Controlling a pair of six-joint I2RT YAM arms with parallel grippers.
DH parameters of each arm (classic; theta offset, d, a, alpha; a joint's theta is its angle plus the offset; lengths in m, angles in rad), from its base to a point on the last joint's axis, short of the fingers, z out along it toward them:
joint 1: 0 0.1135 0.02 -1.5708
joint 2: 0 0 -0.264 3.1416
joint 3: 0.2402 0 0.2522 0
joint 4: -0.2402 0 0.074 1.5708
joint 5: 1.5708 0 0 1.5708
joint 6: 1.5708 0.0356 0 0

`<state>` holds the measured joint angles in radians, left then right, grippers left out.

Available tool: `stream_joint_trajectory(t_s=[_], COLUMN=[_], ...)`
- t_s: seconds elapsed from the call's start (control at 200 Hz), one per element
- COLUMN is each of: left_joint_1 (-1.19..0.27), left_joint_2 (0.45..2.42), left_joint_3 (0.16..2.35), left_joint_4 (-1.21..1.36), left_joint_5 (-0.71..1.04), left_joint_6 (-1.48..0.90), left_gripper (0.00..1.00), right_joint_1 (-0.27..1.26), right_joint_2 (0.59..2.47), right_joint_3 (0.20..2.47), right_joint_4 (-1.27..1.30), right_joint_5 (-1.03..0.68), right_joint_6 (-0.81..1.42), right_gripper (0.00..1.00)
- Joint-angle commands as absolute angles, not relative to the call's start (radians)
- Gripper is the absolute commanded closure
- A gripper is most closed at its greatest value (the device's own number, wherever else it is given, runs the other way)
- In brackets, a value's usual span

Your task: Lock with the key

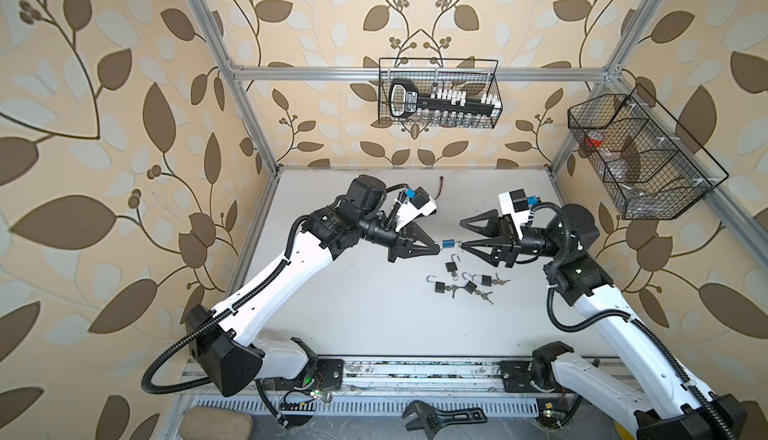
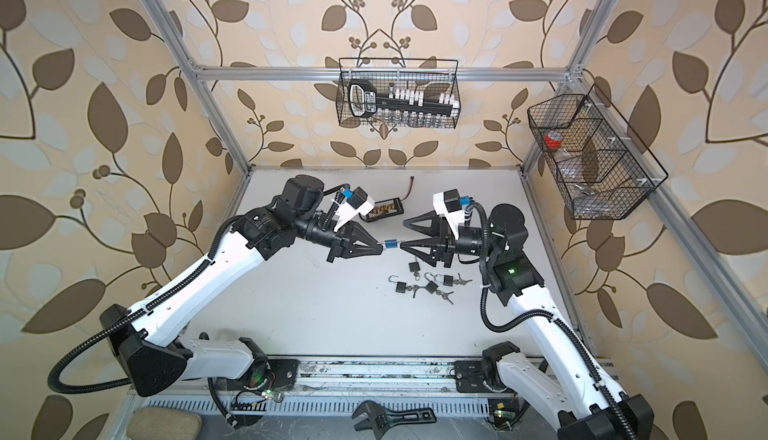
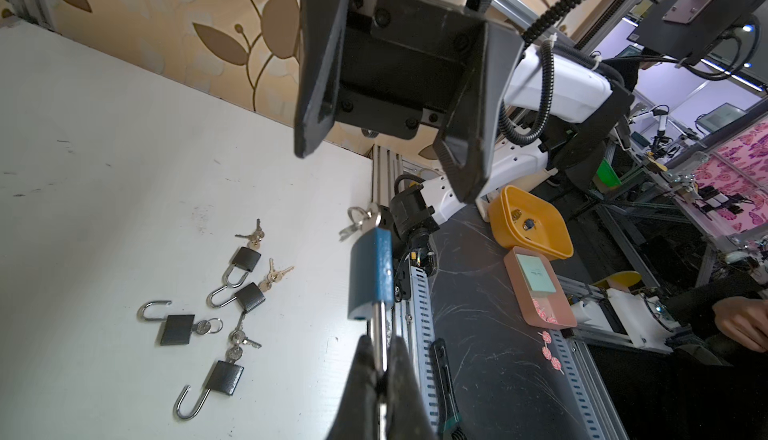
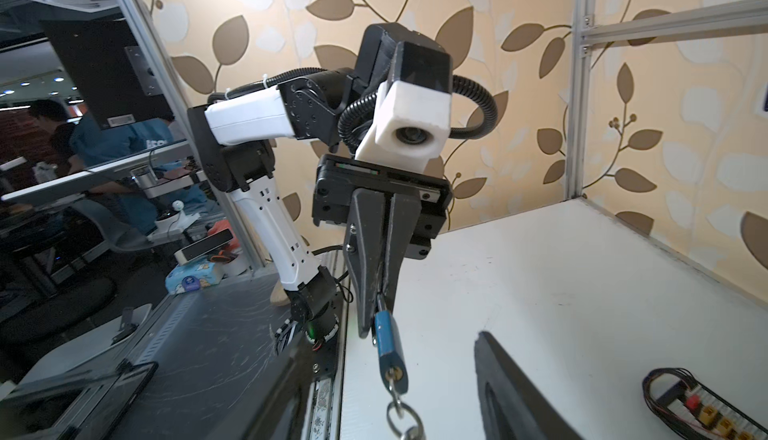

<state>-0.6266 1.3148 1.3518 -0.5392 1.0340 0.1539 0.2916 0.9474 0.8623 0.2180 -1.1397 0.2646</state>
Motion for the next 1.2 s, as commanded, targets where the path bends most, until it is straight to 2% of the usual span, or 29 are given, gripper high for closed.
stream_joint_trajectory(t_s=[0.0,0.11,0.37,0.655,1.025,1.195], left_joint_1=[-0.62,-0.619,-0.617,-0.615,-0.614,-0.612], left_joint_2=[1.26,1.262,1.27,1.258,1.259,1.259], left_joint_3=[1.339,1.341,1.347,1.345,1.345,1.343], left_joint_4=[-0.479,-0.48,-0.503,-0.507,-0.508,-0.507], left_joint_5=[1.104,1.117,1.114,1.105,1.099,1.085], left_joint_6=[0.169,0.17,0.184,0.19,0.189,0.189], left_gripper=[1.0,1.0,1.0,1.0,1.0,1.0], right_joint_1=[0.291,0.301,0.382,0.389,0.405,0.408], right_joint_2=[0.978,1.014,1.043,1.038,1.057,1.053], right_joint_3=[0.914,0.968,0.984,0.979,0.994,0.99], right_joint_4=[0.169,0.074,0.054,0.01,-0.028,-0.034], right_joint_5=[-1.231,-1.245,-1.269,-1.243,-1.219,-1.212], right_joint_6=[0.176,0.098,0.07,0.062,0.049,0.045], right_gripper=[0.39,0.42,0.5,0.69,0.87,0.99])
